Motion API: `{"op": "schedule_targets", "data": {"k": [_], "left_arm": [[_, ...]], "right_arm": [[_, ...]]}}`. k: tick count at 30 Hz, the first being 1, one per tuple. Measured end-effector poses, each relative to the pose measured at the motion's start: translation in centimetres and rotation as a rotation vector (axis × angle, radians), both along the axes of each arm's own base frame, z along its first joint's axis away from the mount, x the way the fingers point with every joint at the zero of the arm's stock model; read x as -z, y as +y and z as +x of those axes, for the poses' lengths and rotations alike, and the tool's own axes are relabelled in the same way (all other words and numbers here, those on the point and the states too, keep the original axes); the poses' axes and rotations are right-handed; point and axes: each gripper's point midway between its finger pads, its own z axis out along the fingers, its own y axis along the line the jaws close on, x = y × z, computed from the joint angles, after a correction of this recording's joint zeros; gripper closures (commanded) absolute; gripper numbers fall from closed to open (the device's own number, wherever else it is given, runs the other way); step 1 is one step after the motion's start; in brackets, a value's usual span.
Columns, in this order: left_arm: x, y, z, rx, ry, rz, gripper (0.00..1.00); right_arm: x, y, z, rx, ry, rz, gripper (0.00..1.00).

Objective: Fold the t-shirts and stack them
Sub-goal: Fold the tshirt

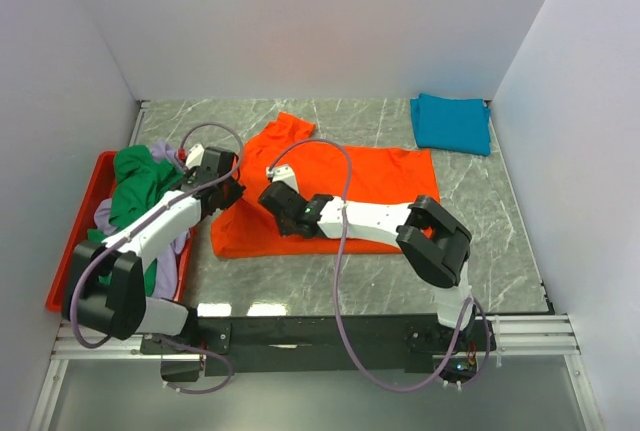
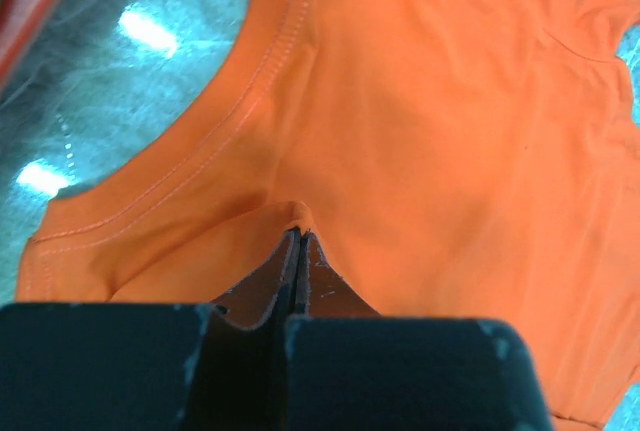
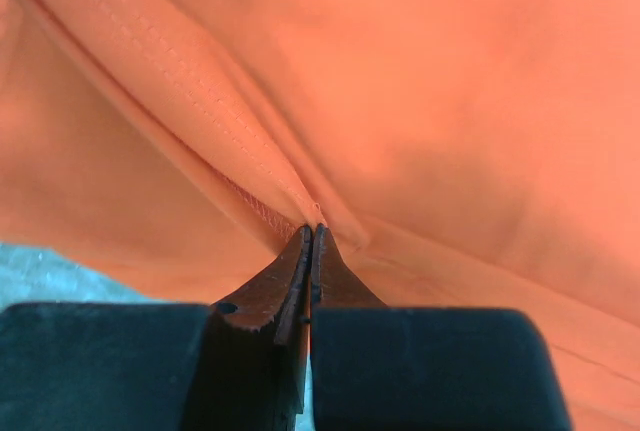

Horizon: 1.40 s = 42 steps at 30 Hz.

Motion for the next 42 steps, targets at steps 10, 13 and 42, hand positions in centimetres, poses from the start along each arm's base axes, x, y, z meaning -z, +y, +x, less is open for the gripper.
{"op": "schedule_targets", "data": {"k": [10,13,42], "left_arm": [[0.1,-0.8,1.9,0.007,0.015,-0.002,0.99],[0.1,-0.9,2.0,0.006,0.019,-0.001,0.99],[-1.0,-0.7,4.2,-0.003,0.017,0.039,0.42]], "right_arm": [[-0.5,-1.5,2.7,0.054,0.02,0.029,1.0],[-1.0,-1.7,3.5,0.066,0.021,0.042,1.0],[-3.1,-4.5,8.7,0.098,0.006,0.047,0.49]]}}
